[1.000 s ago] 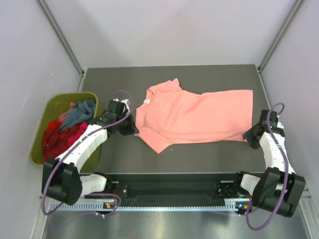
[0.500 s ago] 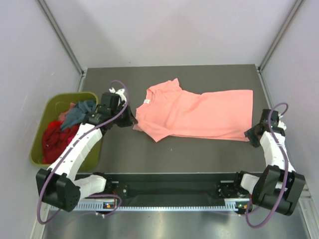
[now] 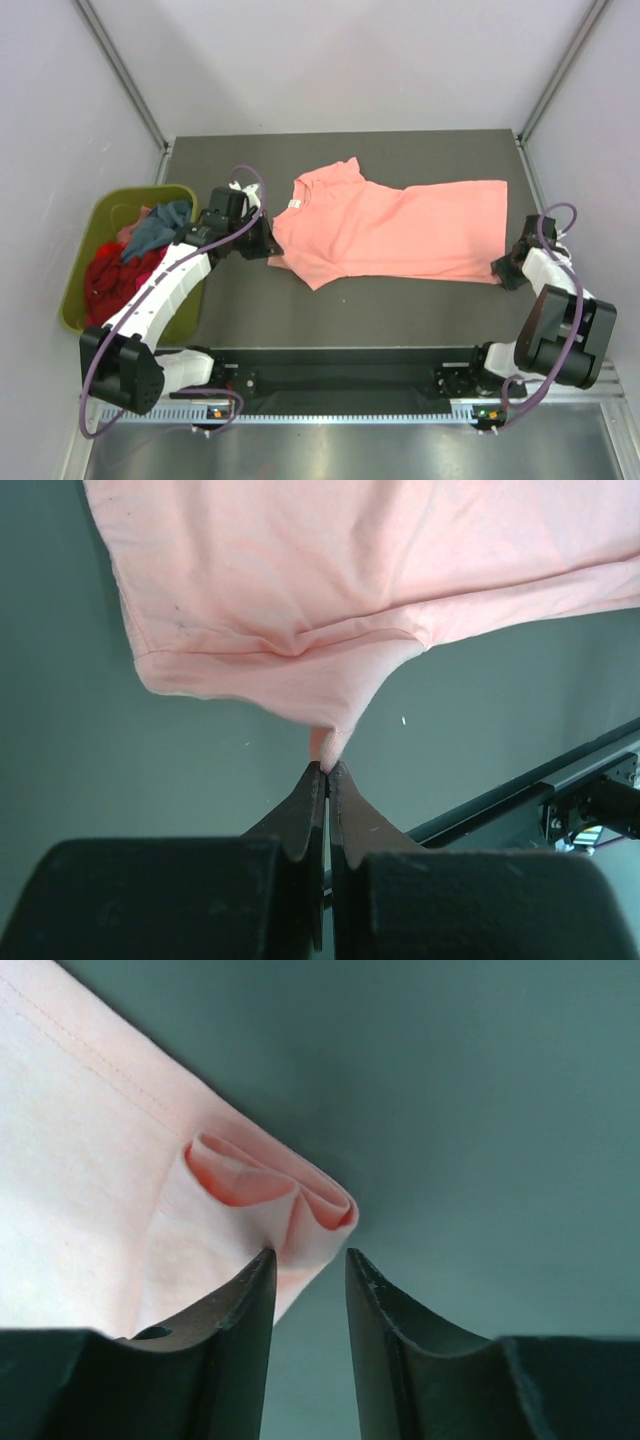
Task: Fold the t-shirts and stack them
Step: Flatten the tshirt out
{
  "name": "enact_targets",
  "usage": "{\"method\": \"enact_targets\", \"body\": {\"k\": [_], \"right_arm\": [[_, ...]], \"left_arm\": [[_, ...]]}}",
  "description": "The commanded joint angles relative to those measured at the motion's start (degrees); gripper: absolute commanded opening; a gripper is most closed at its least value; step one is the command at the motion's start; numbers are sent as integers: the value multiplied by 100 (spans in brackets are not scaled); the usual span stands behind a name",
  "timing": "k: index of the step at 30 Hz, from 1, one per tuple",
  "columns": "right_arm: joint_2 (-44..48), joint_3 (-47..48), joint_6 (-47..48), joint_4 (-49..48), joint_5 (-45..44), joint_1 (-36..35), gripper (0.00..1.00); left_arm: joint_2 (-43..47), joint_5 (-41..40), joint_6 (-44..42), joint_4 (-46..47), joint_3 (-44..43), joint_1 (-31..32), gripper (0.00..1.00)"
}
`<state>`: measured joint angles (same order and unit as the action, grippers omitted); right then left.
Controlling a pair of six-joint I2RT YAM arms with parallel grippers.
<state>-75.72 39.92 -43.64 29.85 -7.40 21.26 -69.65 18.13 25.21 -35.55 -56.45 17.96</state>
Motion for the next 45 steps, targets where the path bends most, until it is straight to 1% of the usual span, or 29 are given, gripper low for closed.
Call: {"method": "enact_targets", "body": {"k": [1,5,20,25,32,42,44,45], "right_arm": [[-179,323,-101,-470,37,80,34],[-302,411,-75,-488,-25,107,33],[-338,824,162,-234,-201,168,33],[-355,666,110,-409,-95,168,32],[-636,324,-39,-760,230,168,31],[-847,226,-119,-1077,248,168,29],[-900,209,-110,-1104,221,168,26],[-926,200,-84,-1139,221,168,23]], "left_arm": [[92,-107,-183,224,-200,-3,0],[109,-257,-262,154,-262,-3,0],[92,-301,-350,250,-156,-3,0],[100,-275,-342,285,-139,-3,0],[92,-257,-350,294,-130,-3,0],[65,-284,-359,312,-121,-3,0],[57,-292,-350,303,-130,-3,0],[48,-293,-350,303,-130,-3,0]]}}
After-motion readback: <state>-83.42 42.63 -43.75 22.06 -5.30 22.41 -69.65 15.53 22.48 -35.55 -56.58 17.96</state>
